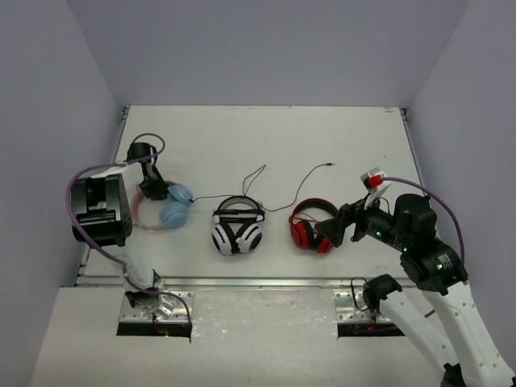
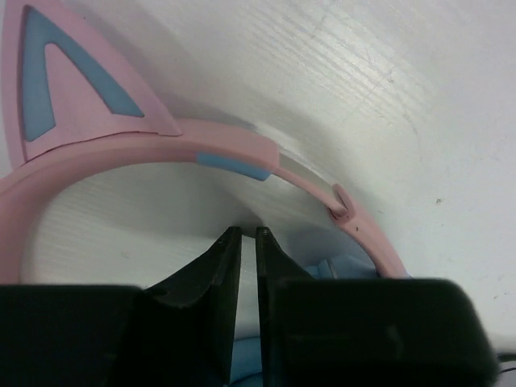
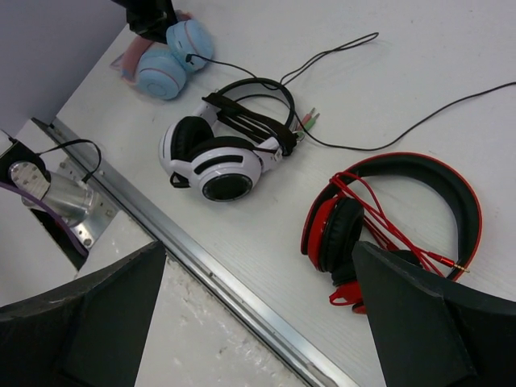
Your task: Wrap the headphones
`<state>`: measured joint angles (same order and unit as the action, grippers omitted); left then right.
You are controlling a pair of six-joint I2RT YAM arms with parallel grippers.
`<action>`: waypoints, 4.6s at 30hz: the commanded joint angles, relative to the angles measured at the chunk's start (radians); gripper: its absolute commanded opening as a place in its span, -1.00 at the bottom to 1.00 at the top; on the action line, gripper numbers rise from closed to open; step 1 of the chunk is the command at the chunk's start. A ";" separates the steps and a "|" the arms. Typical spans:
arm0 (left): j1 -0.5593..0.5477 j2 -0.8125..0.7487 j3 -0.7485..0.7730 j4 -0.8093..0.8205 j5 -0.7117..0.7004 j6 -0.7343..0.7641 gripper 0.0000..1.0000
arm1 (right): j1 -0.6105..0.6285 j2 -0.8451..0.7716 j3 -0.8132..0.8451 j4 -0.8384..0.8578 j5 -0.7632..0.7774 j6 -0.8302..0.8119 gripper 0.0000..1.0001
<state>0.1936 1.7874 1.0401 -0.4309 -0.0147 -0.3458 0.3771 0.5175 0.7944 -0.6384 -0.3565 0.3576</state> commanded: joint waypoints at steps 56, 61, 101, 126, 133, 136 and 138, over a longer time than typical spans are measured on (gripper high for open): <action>-0.112 -0.463 -0.003 -0.028 -0.275 0.111 -0.99 | 0.425 0.148 -0.054 0.267 0.363 -0.077 0.98; -0.131 -0.827 0.010 -0.103 -0.139 0.067 -0.99 | 0.427 0.251 -0.050 0.495 0.157 -0.202 0.98; -0.184 -0.970 0.232 0.029 -0.043 0.126 -0.99 | 0.201 0.503 0.100 0.860 0.336 -0.350 -0.97; -0.911 -0.620 0.140 0.049 0.254 0.527 -0.99 | 0.244 0.849 0.753 0.201 0.349 -0.649 -0.97; -0.961 -0.677 0.166 0.096 0.295 0.502 -0.99 | 0.244 0.901 0.703 0.210 0.471 -0.591 -0.97; -0.970 -0.680 0.184 0.106 0.303 0.504 -0.99 | 0.244 0.937 0.720 0.184 0.490 -0.563 -0.97; -0.973 -0.688 0.184 0.118 0.274 0.501 -0.99 | 0.244 0.940 0.715 0.186 0.485 -0.549 -0.97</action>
<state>-0.7410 1.1473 1.1728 -0.4038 0.1802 0.1562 0.6262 1.4387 1.4887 -0.5076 0.0544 -0.2272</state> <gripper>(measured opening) 0.109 0.013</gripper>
